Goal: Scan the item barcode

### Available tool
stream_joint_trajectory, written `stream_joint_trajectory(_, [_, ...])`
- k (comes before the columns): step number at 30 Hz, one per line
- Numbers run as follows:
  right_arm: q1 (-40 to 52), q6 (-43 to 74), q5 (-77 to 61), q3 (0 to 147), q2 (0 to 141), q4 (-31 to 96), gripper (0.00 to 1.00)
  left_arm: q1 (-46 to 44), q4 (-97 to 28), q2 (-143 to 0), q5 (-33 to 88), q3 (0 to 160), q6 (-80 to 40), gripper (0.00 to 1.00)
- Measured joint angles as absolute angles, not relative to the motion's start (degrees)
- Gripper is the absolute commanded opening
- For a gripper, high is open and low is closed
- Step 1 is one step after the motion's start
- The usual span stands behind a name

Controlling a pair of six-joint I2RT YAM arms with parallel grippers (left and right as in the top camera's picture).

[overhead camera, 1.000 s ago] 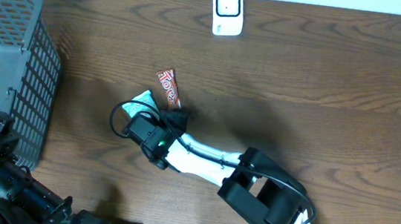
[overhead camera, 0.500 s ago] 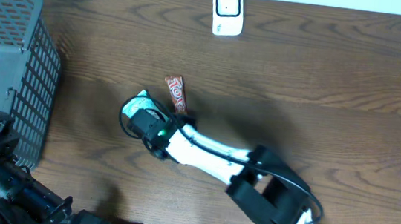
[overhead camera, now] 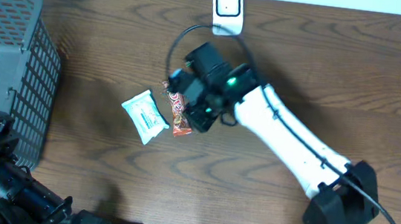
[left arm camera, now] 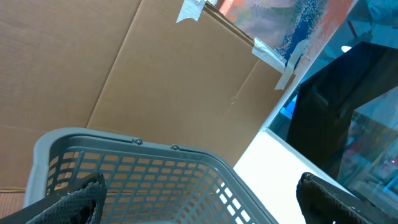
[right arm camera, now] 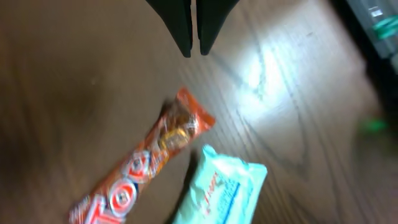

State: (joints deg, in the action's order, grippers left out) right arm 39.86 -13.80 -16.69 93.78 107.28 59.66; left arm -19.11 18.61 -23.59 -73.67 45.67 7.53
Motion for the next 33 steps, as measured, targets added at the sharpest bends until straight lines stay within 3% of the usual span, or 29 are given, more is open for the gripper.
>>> stream_joint_trajectory(2, [38.0,-12.6,-18.6,93.8,107.8,60.9,0.86,-19.1,18.6,-23.6,-73.7,45.7,7.5,0.98])
stream_joint_trajectory(3, [37.5,-11.9,-19.3,93.7,108.0,61.1,0.99,-19.1,18.6,-23.6,-73.7,45.7,7.5,0.98])
stream_joint_trajectory(8, [37.4,-7.5,-21.6,93.7,109.1,58.0,0.99,-19.1,18.6,-23.6,-73.7,45.7,7.5,0.98])
stream_joint_trajectory(14, [38.0,-1.8,-20.4,93.7,112.4,54.6,0.76,-19.1,18.6,-23.6,-73.7,45.7,7.5,0.98])
stream_joint_trajectory(24, [44.5,4.2,-13.6,93.5,123.3,49.4,0.59,-19.1,18.6,-23.6,-73.7,45.7,7.5,0.98])
stream_joint_trajectory(30, [46.6,8.2,-6.3,93.4,123.8,47.9,0.35,-19.1,18.6,-23.6,-73.7,45.7,7.5,0.98])
stream_joint_trajectory(33, [46.8,9.3,-3.1,93.4,124.9,47.2,0.34,-19.1,18.6,-23.6,-73.7,45.7,7.5,0.98])
